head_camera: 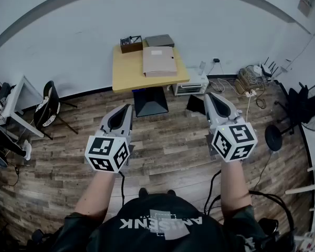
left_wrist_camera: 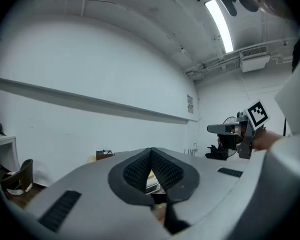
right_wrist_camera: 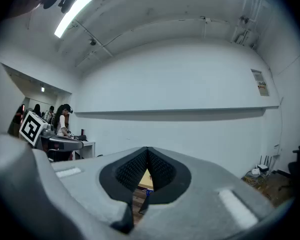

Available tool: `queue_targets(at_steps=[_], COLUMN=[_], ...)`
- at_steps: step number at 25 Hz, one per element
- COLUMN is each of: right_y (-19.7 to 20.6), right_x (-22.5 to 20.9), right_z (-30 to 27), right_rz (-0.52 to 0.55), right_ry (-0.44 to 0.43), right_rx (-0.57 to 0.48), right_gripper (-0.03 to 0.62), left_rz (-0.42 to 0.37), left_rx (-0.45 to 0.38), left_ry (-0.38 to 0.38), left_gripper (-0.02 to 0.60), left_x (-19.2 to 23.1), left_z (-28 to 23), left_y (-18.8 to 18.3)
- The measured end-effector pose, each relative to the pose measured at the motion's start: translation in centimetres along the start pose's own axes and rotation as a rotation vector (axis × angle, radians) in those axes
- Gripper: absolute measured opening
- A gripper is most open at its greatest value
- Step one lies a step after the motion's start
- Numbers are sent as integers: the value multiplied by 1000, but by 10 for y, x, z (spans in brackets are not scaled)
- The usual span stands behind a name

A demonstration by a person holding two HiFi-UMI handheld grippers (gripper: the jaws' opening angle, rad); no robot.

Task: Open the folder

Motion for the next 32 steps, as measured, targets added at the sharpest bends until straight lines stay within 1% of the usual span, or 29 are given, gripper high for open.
queue_targets(at_steps=[3, 6, 10, 14, 16, 18, 23, 28, 32], right_y=[3, 3, 4, 6, 7, 7, 8, 5, 4], right_x=[6, 8, 11, 13, 16, 20, 28, 37, 49], right_z=[1, -1, -1, -1, -3, -6, -11, -18, -22], right_rz=[2, 8, 9, -31, -26, -13, -19, -21, -8], right_ry=[-8, -9, 6, 5, 3, 4, 15, 37, 53], right_rx=[9, 13, 21, 11, 17, 30, 30, 32, 35], right_gripper=[2, 2, 2, 2, 2, 2, 2, 2, 2], left_rz=[-31, -25, -19, 15, 40, 45, 33, -6, -30], left_rx=[2, 0, 6, -22, -28, -26, -19, -9, -22], left_ry=[-2, -11, 1, 11, 14, 9, 0, -5, -6], left_gripper=[-2, -2, -2, -2, -2, -2, -2, -2, -2], left_x=[-1, -1, -2, 3, 8, 13, 23, 39, 55], left_z=[1, -1, -2, 0, 1, 2, 6, 7, 11], left_y=[-4, -3, 1, -4, -5, -4, 0, -2, 0])
Point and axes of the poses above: the fingertips, and each gripper's own axes: z backward along the fingers, x to its left, y out of its underside, the point moved 9 cm from there along z, backward along the fingers, and after that the axes turned 7 degrees about x, right-handed, at the moved point
